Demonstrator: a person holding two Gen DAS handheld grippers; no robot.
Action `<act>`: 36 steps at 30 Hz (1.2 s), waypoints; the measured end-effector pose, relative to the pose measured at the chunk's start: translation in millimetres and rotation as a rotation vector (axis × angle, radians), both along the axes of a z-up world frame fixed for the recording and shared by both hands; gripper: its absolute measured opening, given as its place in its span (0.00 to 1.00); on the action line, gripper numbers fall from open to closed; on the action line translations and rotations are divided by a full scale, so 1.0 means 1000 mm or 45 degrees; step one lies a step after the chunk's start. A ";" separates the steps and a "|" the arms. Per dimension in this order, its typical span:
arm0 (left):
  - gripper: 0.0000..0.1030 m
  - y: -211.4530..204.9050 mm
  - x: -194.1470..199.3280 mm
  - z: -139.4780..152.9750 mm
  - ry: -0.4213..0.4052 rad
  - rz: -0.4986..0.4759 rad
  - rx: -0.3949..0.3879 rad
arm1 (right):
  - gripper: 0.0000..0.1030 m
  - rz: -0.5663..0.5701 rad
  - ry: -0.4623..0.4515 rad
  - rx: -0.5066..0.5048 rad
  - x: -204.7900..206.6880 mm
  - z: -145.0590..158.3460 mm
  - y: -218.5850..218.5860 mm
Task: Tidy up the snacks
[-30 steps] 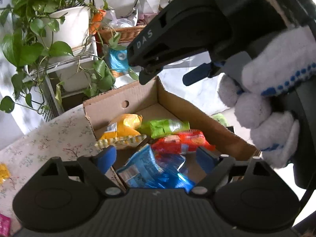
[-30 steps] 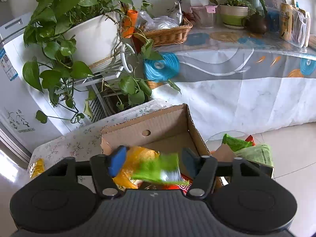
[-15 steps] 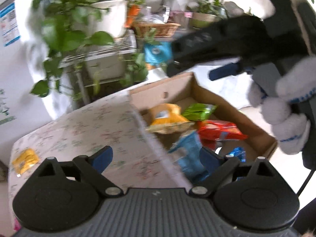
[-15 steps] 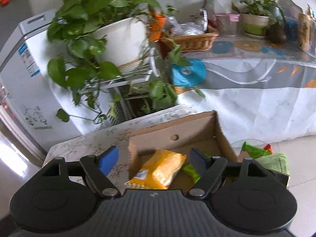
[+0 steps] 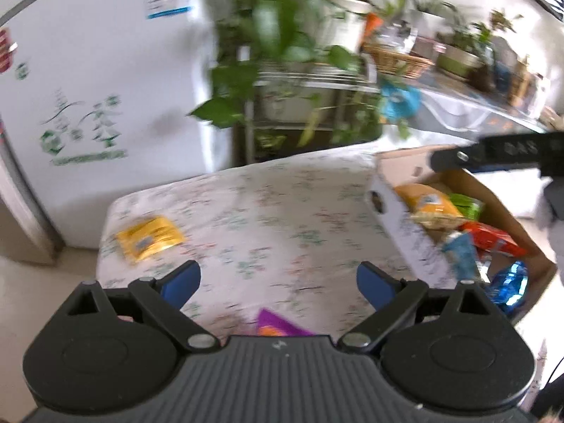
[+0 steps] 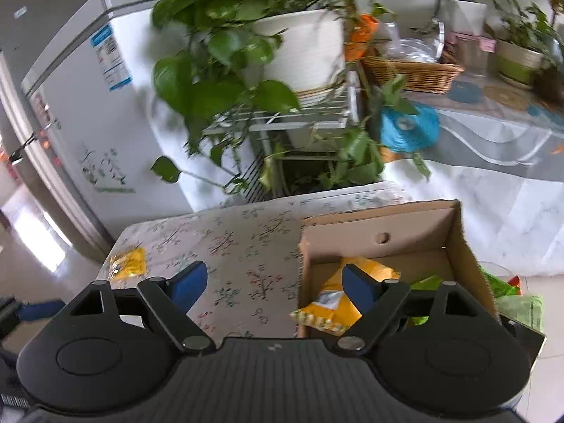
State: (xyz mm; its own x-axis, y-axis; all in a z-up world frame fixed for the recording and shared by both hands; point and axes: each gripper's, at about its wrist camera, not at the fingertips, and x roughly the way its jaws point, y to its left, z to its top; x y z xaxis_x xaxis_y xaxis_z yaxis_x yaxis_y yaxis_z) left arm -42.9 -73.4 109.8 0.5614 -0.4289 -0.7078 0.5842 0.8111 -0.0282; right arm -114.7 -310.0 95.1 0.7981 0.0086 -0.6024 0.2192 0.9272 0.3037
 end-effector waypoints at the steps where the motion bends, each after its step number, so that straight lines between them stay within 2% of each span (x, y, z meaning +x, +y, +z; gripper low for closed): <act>1: 0.93 0.007 0.003 -0.001 0.007 0.023 -0.003 | 0.86 0.020 0.004 0.000 0.002 -0.001 0.004; 11: 0.95 0.068 0.035 -0.017 0.070 0.225 -0.002 | 0.86 0.192 0.056 -0.063 0.015 -0.009 0.044; 17: 0.95 0.081 0.048 -0.033 0.111 0.270 0.036 | 0.86 0.314 0.107 -0.098 0.020 -0.016 0.068; 22: 0.95 0.084 0.058 -0.056 0.158 0.251 0.086 | 0.86 0.492 0.171 -0.064 0.017 -0.029 0.091; 26: 0.95 0.082 0.063 -0.076 0.184 0.218 0.152 | 0.86 0.657 0.266 -0.059 0.012 -0.044 0.115; 30: 0.95 0.083 0.068 -0.085 0.233 0.196 0.159 | 0.86 0.794 0.346 -0.040 0.006 -0.060 0.138; 33: 0.95 0.080 0.070 -0.091 0.240 0.194 0.177 | 0.86 0.845 0.417 0.058 0.010 -0.075 0.150; 36: 0.95 0.076 0.071 -0.096 0.239 0.191 0.215 | 0.86 0.811 0.455 0.109 0.016 -0.085 0.156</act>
